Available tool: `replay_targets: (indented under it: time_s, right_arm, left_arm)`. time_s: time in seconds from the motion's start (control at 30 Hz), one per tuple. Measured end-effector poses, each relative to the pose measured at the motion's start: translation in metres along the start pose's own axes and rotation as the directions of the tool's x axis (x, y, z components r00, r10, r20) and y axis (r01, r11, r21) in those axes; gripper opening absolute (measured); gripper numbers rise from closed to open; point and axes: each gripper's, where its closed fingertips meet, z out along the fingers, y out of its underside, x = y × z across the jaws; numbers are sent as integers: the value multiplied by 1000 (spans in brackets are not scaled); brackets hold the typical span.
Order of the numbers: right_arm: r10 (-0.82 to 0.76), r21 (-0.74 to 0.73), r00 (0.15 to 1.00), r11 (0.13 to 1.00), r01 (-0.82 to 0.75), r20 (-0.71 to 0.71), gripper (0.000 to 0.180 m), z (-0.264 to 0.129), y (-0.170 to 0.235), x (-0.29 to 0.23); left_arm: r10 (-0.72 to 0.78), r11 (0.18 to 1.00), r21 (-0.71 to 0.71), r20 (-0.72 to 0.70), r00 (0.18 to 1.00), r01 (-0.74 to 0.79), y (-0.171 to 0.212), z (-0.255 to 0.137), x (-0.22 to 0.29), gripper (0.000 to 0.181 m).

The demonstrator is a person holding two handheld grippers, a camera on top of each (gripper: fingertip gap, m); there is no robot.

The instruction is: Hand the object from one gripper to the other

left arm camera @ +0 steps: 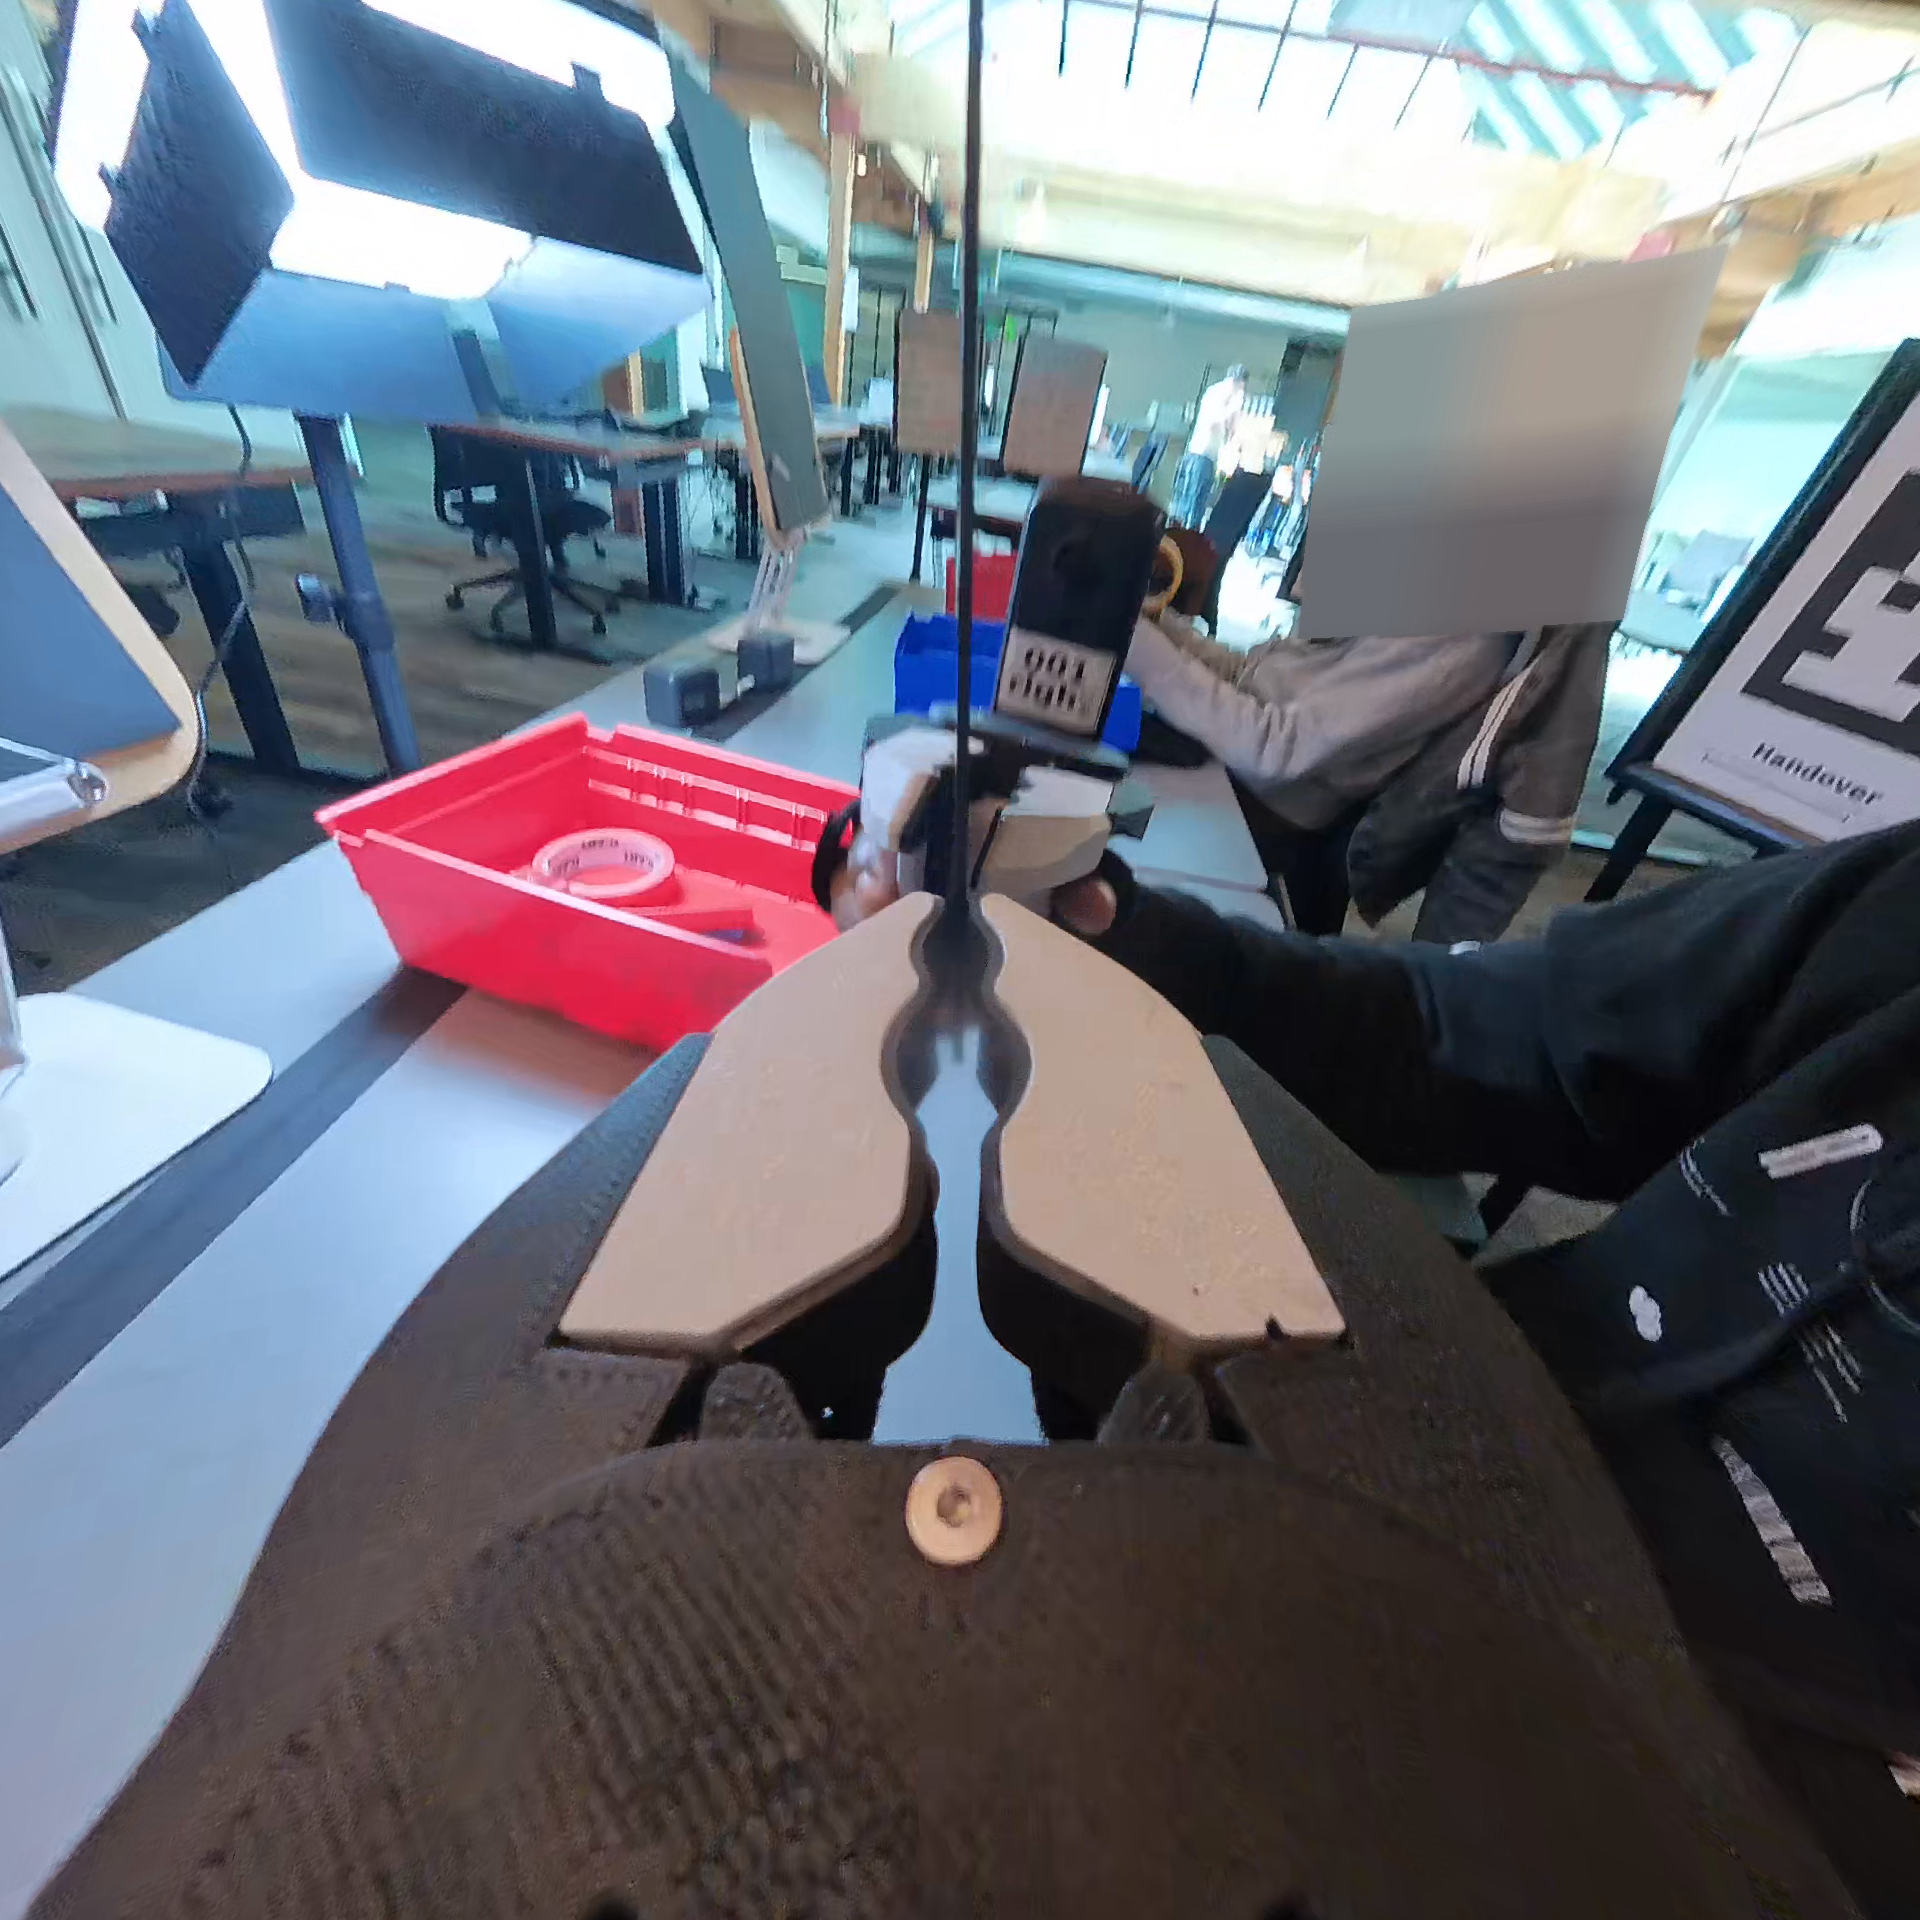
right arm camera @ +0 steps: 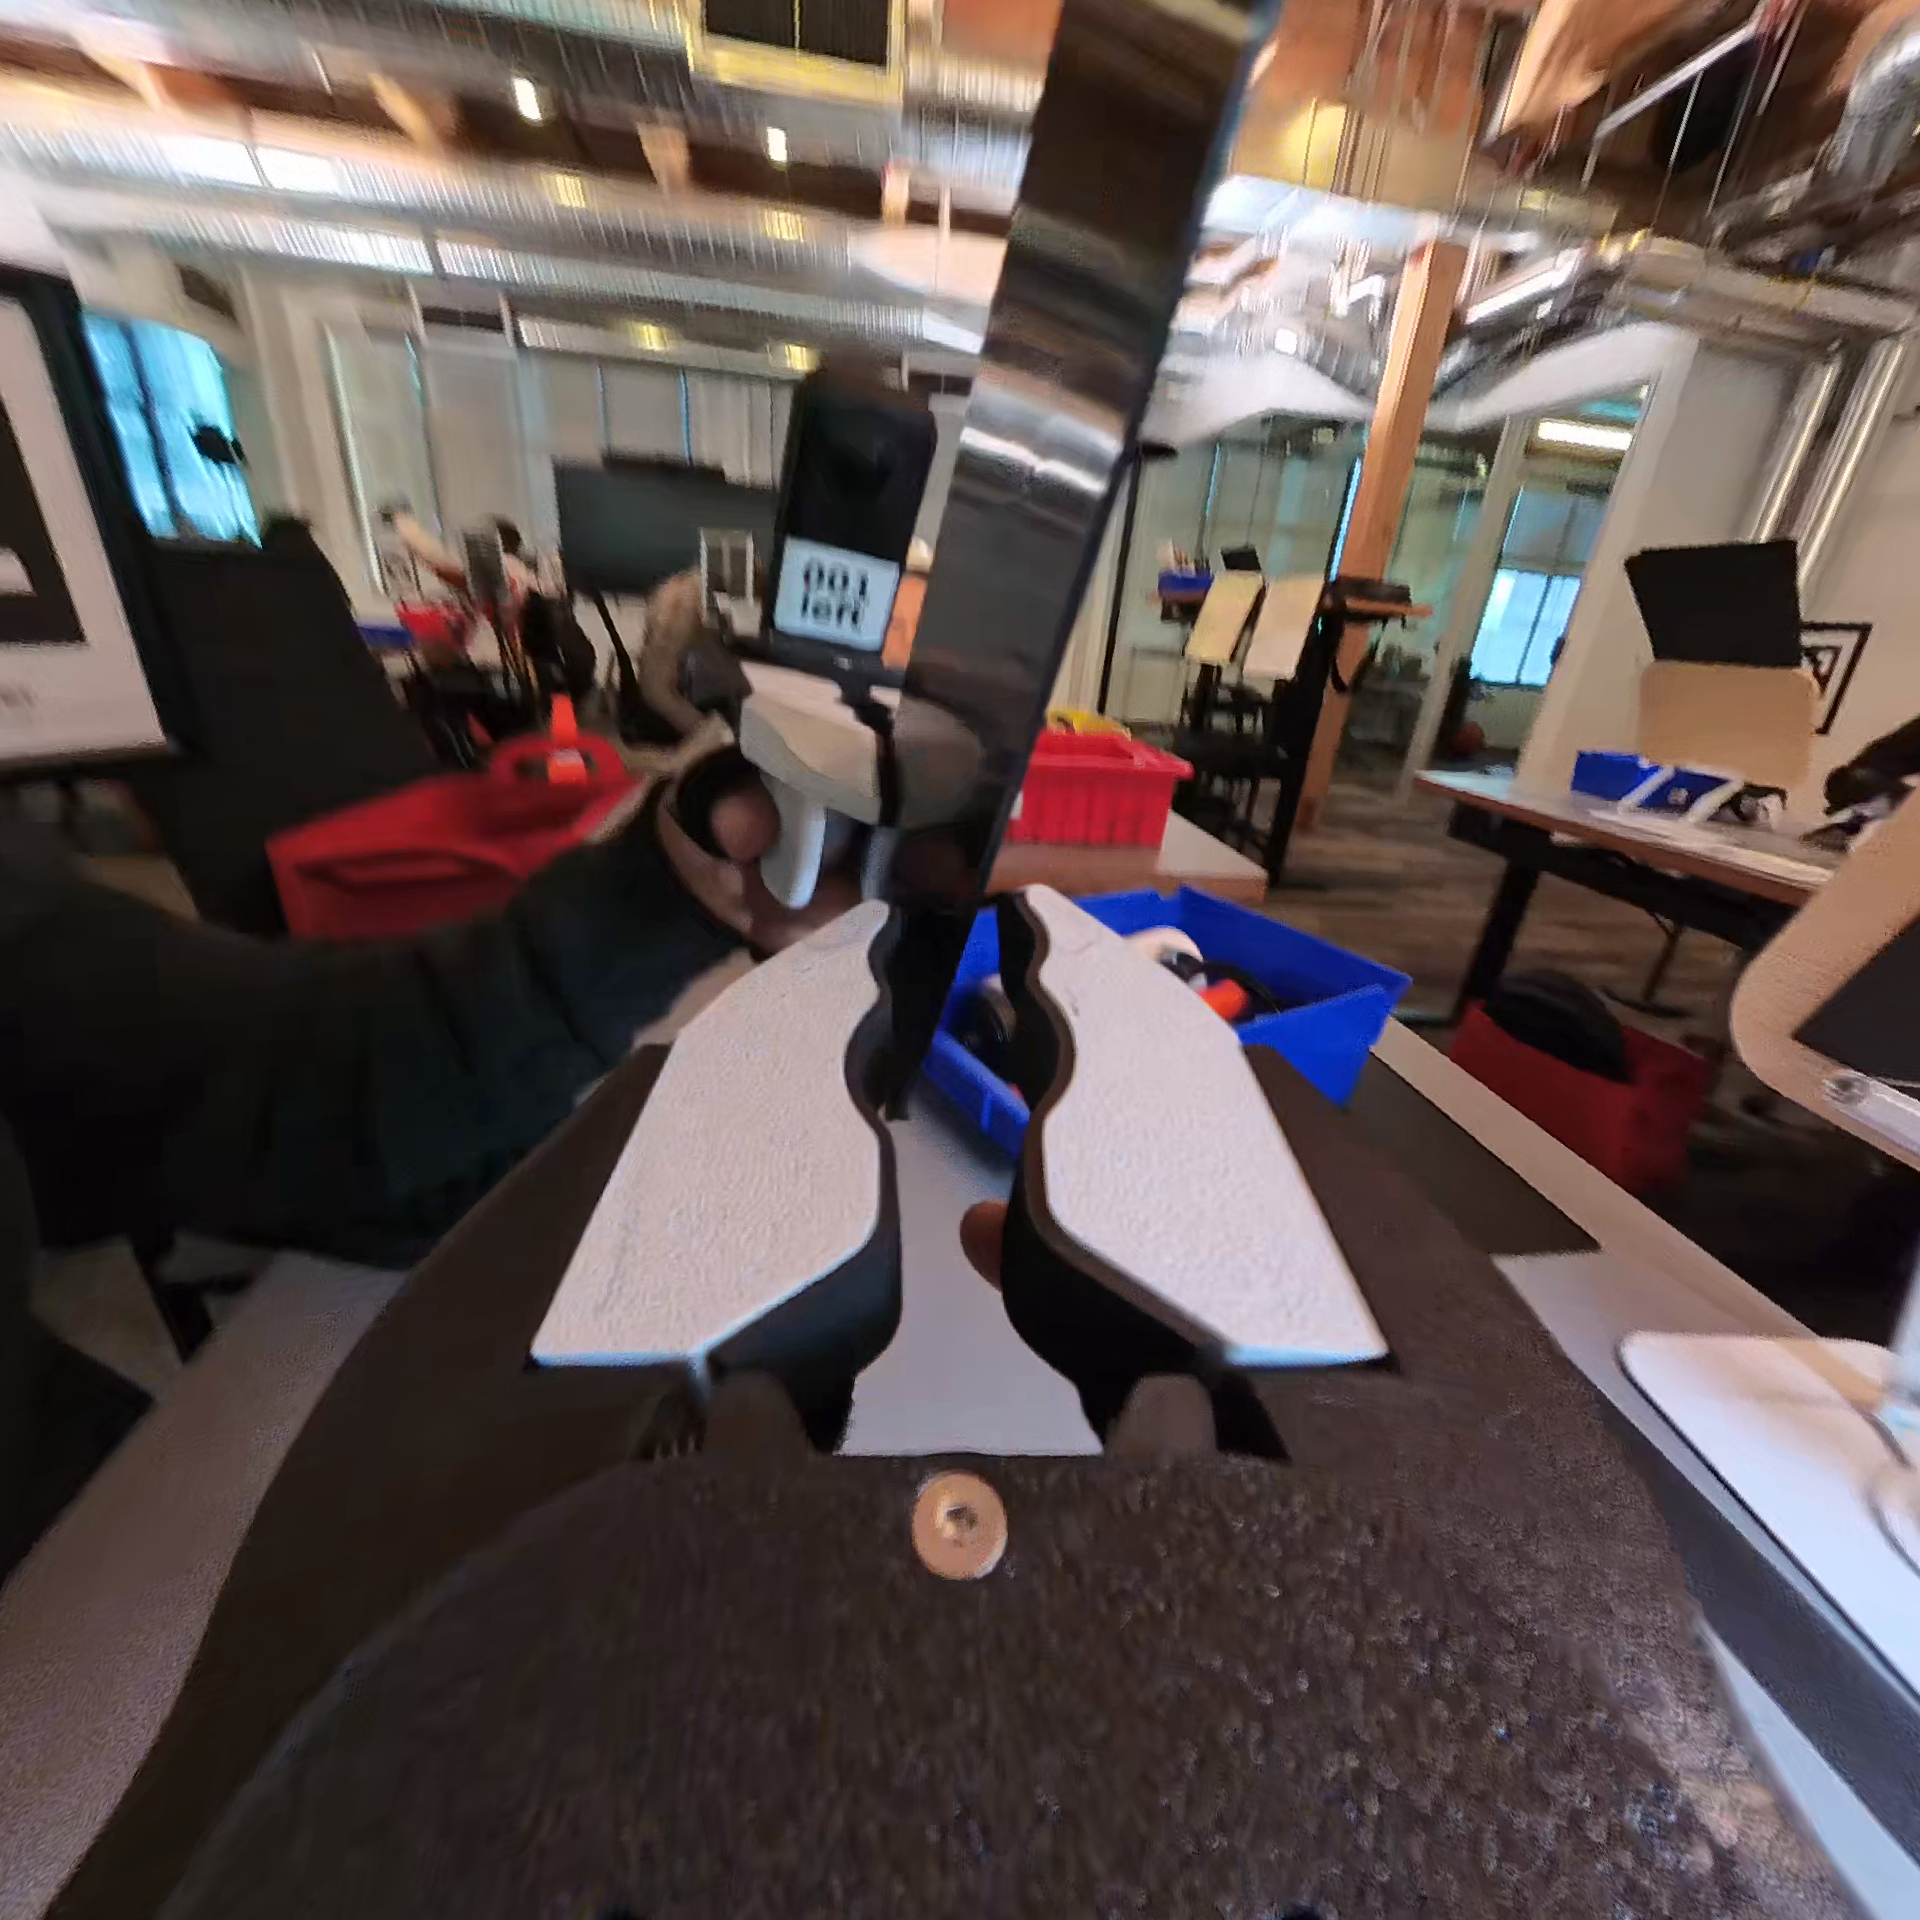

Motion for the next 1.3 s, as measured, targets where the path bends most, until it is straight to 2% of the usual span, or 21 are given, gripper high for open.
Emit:
replay_targets:
  time_s: [0.1,0.17,0.23,0.37,0.5,0.6,0.7,0.87,1.03,1.17,1.2,1.27,1.3]
  right_arm:
    - [-26,-105,999,994,29,29,22,1,11,-6]
    - [-27,-121,998,992,34,58,8,2,14,-10]
    - [-11,-98,996,995,19,88,3,2,12,-13]
    - [31,82,994,996,-40,108,2,1,-9,-15]
    - [136,276,979,945,-174,151,2,-9,-32,-11]
    - [168,291,972,933,-211,164,2,-7,-31,-10]
    - [188,303,967,924,-233,171,2,-4,-32,-12]
    - [185,289,974,932,-217,134,3,-3,-39,-12]
    - [228,372,969,895,-246,92,23,-23,-54,7]
    - [250,421,967,874,-245,43,27,-38,-61,23]
    - [244,427,969,873,-238,41,23,-40,-62,24]
    - [212,420,977,887,-193,1,3,-44,-64,25]
    - [201,398,979,901,-170,-35,3,-44,-63,28]
  left_arm:
    - [16,991,-133,-5,1000,-16,19,3,2,2]
    - [27,984,-173,-6,1000,-28,27,6,2,2]
    - [33,989,-142,-16,999,-34,23,6,1,2]
    - [69,997,36,-45,997,-67,1,4,7,4]
    - [76,992,104,-74,994,-68,-5,4,10,20]
    - [81,992,102,-67,994,-74,-2,14,11,22]
    - [101,990,101,-48,994,-96,1,23,12,2]
    - [68,985,165,-72,995,-55,-8,21,13,1]
    - [9,959,281,-117,993,24,-23,4,9,2]
    - [-14,959,279,-110,994,45,-20,1,0,1]
    - [-24,962,268,-112,993,53,-17,3,-2,2]
    - [-48,965,253,-96,994,71,-10,9,-8,2]
    - [-65,961,262,-88,994,86,-8,11,-12,2]
